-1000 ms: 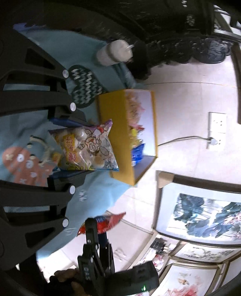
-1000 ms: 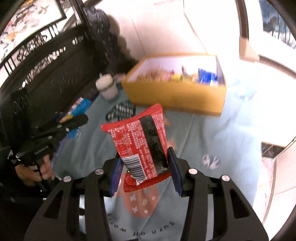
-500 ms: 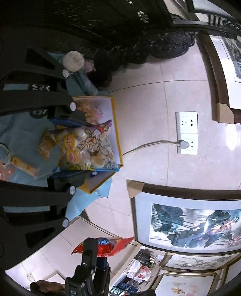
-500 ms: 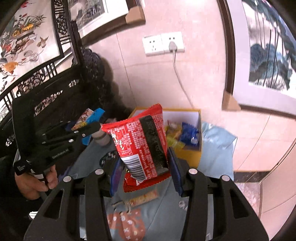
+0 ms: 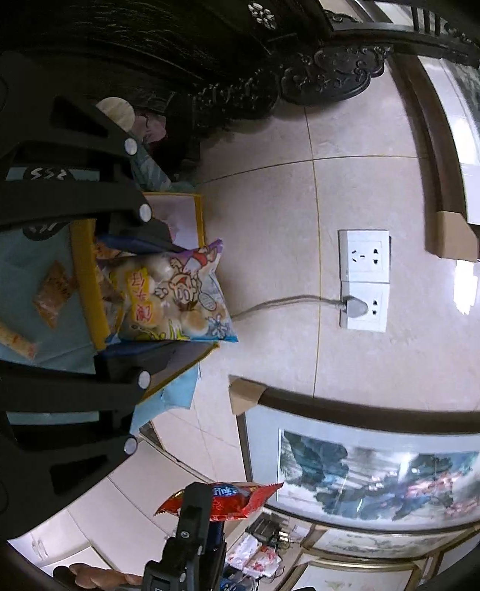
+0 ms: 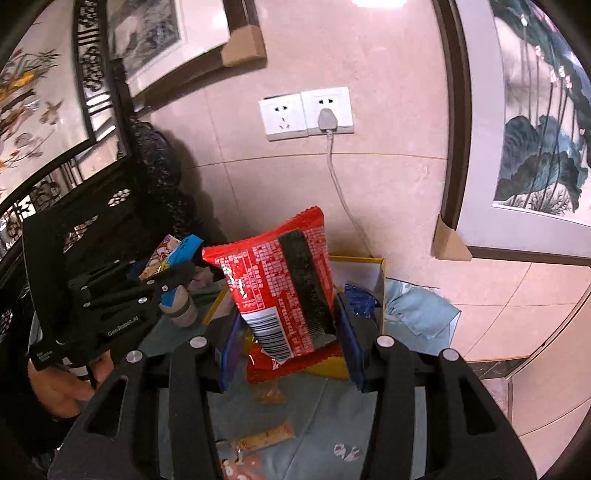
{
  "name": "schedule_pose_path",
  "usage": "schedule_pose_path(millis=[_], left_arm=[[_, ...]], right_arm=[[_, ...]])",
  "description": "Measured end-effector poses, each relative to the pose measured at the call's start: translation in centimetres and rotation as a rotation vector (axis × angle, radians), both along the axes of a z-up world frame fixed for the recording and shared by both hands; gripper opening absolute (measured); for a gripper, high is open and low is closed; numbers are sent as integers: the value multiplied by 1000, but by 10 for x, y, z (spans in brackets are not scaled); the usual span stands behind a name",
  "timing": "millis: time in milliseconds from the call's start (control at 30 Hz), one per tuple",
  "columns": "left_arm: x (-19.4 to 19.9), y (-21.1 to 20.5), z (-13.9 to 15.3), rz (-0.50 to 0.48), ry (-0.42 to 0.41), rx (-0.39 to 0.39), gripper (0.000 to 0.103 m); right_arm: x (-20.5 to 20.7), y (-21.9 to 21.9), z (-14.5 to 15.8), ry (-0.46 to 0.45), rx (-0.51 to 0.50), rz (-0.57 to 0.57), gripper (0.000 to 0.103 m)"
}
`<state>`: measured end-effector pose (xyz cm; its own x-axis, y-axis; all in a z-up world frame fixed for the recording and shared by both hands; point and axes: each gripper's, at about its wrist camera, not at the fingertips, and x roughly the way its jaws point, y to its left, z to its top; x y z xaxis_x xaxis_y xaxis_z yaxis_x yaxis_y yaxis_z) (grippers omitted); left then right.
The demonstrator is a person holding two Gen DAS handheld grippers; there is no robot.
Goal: Organize snacks
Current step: 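Carry both packets over the yellow box and open both tools to drop them, then grasp the brown peanut bag with the left tool while the right tool grasps the long rice-cake bar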
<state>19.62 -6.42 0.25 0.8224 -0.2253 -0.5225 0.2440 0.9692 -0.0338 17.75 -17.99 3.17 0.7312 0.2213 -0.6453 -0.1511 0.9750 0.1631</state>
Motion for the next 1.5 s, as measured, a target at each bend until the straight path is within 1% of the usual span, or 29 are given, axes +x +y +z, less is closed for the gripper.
schedule_pose_path(millis=[200,233,267,300,333,367,400,467,500,600,633,700,767,933,1033,1167,1333,1467,1500], left_arm=[[53,1,-4,38,11,31,39],[66,1,-6,41,14,39,41],[78,1,-8,39,23,44,50],[93,1,-14,25,42,43,60],[108,1,-23,9,73,47,83],[118,1,-34,28,99,74,98],[127,3,-48,66,132,108,98],[135,9,-73,81,213,117,98],[133,13,-87,92,233,129,98],[123,20,-112,113,258,155,98],[120,24,-121,128,280,147,98],[112,29,-133,149,304,123,98],[105,30,-139,156,313,116,98],[83,24,-151,142,331,118,98],[69,25,-156,139,344,99,98],[52,26,-169,116,358,89,98],[30,30,-206,71,425,46,98],[24,26,-231,37,466,48,98],[24,23,-236,31,468,56,98]], right_arm=[[55,-1,-9,29,-14,-35,48],[69,-1,-12,30,-16,-45,49],[82,-2,-15,33,-18,-55,50],[93,-3,-20,44,-24,-64,63],[106,-5,-28,63,-33,-79,79],[117,-6,-37,84,-53,-99,81],[128,-7,-54,126,-90,-127,81],[131,-8,-80,182,-96,-117,81],[128,-8,-87,184,-98,-113,81],[114,-8,-117,214,-102,-93,81],[109,-8,-124,227,-93,-93,81],[101,-7,-139,254,-77,-92,81],[93,-4,-146,269,-73,-89,81],[69,12,-153,279,-86,-53,81],[53,20,-158,285,-90,-21,81],[24,33,-177,311,-101,50,81],[-18,55,-221,385,-124,167,81],[-43,78,-258,442,-151,243,81],[-47,82,-262,445,-154,251,81]])
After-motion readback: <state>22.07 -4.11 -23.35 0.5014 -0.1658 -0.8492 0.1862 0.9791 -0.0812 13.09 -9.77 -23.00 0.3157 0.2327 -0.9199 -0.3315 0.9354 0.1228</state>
